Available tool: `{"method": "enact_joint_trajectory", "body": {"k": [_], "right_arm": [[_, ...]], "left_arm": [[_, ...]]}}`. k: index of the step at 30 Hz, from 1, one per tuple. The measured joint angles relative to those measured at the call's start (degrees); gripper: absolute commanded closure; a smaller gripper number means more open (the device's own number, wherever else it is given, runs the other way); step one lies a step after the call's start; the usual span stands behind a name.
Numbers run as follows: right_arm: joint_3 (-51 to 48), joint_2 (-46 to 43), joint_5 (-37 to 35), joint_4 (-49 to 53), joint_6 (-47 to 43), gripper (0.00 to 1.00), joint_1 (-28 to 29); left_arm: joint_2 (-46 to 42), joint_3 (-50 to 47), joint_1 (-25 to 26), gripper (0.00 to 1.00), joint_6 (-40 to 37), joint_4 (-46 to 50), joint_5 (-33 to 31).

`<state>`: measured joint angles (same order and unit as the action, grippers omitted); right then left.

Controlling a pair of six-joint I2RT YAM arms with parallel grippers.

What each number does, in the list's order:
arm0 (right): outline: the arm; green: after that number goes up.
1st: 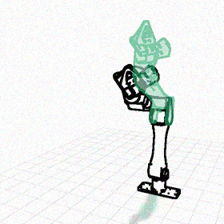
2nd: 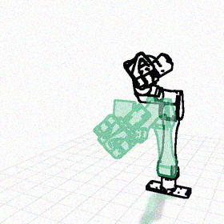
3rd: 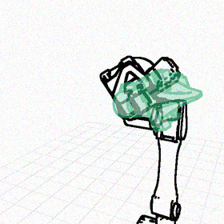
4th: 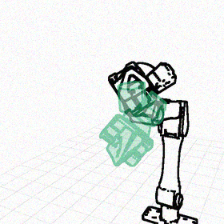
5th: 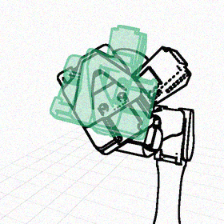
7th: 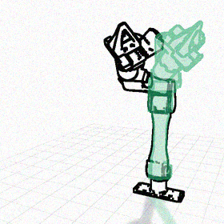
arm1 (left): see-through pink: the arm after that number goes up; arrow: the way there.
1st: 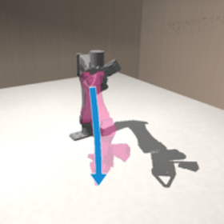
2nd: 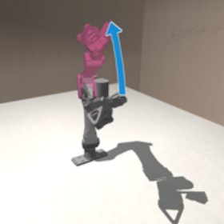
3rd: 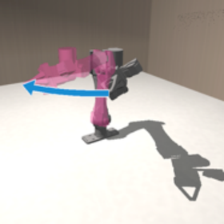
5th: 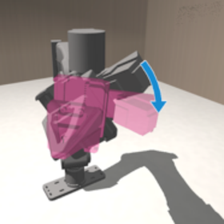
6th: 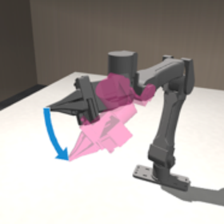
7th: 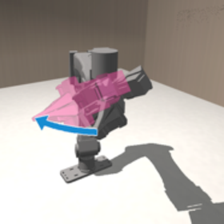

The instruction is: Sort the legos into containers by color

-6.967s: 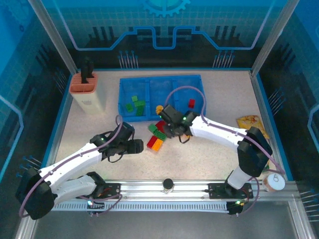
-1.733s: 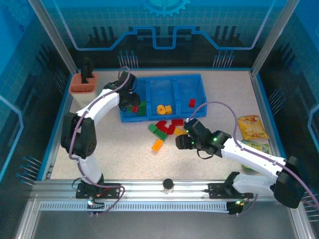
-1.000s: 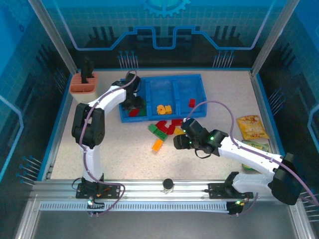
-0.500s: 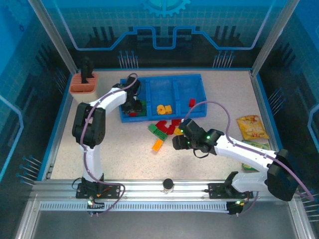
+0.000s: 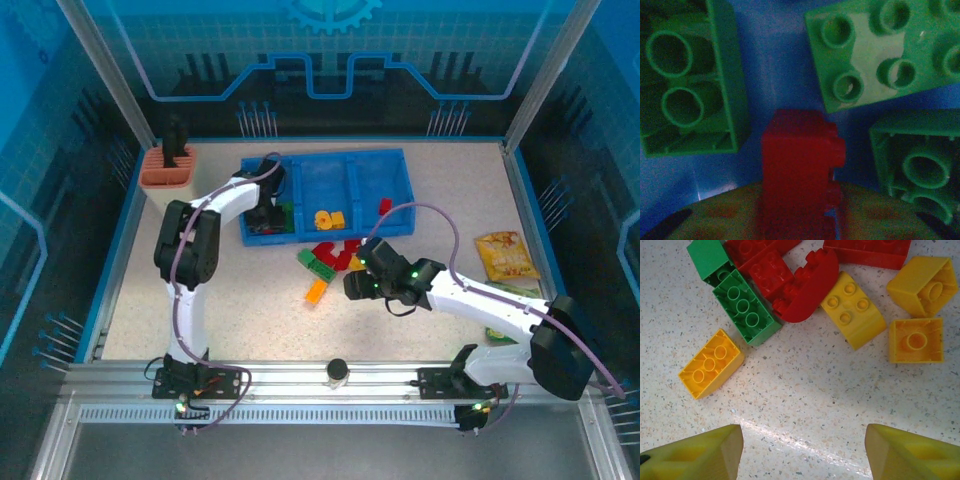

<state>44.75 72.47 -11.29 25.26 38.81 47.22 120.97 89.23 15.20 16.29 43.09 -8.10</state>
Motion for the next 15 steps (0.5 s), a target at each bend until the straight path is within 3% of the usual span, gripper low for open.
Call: {"method": "enact_joint_trajectory", "body": {"k": [7, 15], "right_arm": [[0.0, 0.4, 0.5, -0.4, 0.0, 0.33, 0.0], [0.6, -0.8, -0.9, 1.9, -0.2, 0.34, -0.5]], "left_arm": [[-0.6, 0.0, 0.0, 0.79, -0.3, 0.2, -0.3], [-9.8, 5.2, 0.2, 0.78, -0.4, 2.9, -0.1]]}}
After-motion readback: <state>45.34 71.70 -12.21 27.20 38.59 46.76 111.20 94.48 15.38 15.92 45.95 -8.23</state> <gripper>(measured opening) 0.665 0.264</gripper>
